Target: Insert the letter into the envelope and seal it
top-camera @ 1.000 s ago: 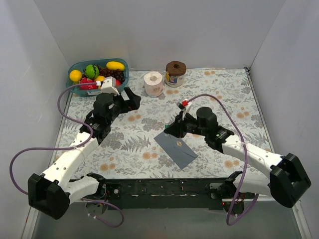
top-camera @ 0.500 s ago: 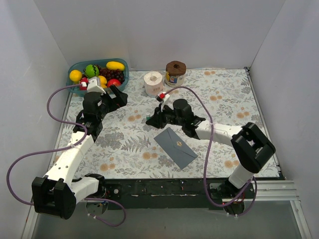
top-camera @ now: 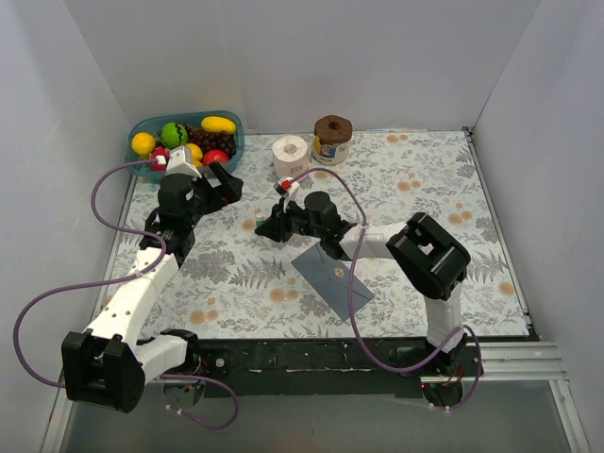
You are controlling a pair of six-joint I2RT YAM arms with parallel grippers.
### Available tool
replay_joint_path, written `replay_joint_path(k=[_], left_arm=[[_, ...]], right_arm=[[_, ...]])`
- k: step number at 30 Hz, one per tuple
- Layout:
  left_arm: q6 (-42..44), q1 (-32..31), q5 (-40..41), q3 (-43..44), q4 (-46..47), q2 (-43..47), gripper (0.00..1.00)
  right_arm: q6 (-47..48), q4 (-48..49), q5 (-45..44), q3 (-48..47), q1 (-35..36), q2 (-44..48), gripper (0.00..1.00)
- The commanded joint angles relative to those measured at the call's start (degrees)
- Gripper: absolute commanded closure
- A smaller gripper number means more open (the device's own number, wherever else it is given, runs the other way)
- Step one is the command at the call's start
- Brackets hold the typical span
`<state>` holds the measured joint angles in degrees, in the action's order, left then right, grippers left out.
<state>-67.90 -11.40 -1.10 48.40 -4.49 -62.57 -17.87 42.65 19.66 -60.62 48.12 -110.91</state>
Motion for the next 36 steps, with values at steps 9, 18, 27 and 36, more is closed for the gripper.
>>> replay_joint_path(k=[9,18,27,36], left_arm=[[0.6,0.2,0.2,-0.2,-0.9,0.5,0.02],[0.7,0.1,0.3,-0.1,-1.1,0.7,0.02],[0.8,0.0,0.4,-0.2,-1.2,0.9,0.02],[0.7,-0.1,0.4,-0.3,-1.0,0.9,0.02]], right_arm=[[3.4,6.8,-2.1,-7.7,2.2,-7.8,0.99],[6.6,3.6,-7.5,-9.7,3.0,-9.6,0.99],[6.0,-1.3,-14.8,-11.7,2.9,-11.1,0.99],[5.8,-4.2,-17.3,-13.3,2.9,-12.1,0.99]])
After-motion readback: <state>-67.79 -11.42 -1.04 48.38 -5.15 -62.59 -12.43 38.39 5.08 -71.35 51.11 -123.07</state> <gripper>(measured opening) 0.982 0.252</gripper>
